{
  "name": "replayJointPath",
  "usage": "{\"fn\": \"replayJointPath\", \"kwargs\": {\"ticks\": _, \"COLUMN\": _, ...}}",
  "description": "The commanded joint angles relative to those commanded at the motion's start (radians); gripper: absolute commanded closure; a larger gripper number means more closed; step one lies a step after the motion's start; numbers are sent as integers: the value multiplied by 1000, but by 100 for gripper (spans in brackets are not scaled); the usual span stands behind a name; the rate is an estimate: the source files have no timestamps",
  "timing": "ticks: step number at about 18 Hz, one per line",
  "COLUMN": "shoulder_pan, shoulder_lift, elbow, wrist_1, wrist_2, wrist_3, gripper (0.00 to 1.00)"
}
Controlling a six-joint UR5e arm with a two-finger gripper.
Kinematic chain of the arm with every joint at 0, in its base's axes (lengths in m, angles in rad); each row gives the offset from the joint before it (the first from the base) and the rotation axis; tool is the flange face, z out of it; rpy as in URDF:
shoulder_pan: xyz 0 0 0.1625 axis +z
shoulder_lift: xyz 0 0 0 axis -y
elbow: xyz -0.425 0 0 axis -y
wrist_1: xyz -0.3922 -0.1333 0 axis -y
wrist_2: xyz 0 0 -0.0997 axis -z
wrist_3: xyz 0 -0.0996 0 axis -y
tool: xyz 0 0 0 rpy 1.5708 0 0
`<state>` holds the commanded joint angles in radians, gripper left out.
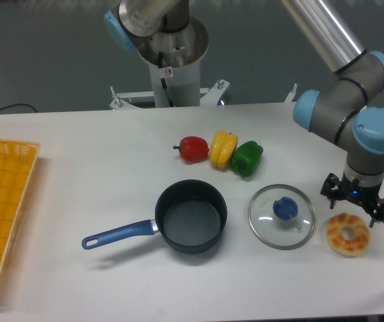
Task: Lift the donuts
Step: 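Lower the open gripper into the donut's center hole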
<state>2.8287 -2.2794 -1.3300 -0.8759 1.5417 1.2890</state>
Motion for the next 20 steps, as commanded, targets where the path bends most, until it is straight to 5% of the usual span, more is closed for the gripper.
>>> {"fn": "replayJointPath", "kwargs": {"ticks": 6, "shoulder_pan": 0, "shoulder_lift": -29, "elbow": 3, "wrist_1": 2, "wrist_2": -2, "wrist_3": -86, "gripper": 0}}
{"fn": "replayJointPath", "kwargs": {"ticks": 13, "shoulder_pan": 2, "shoulder_lift": -20, "elbow": -40, "wrist_1": -5, "wrist_2": 0, "wrist_3": -20, "gripper": 0}}
{"fn": "replayJointPath", "kwargs": {"ticks": 20, "shoulder_pan": 2, "shoulder_lift": 9, "elbow": -71, "wrist_1": -72, "wrist_2": 5, "wrist_3": 113, "gripper": 7}}
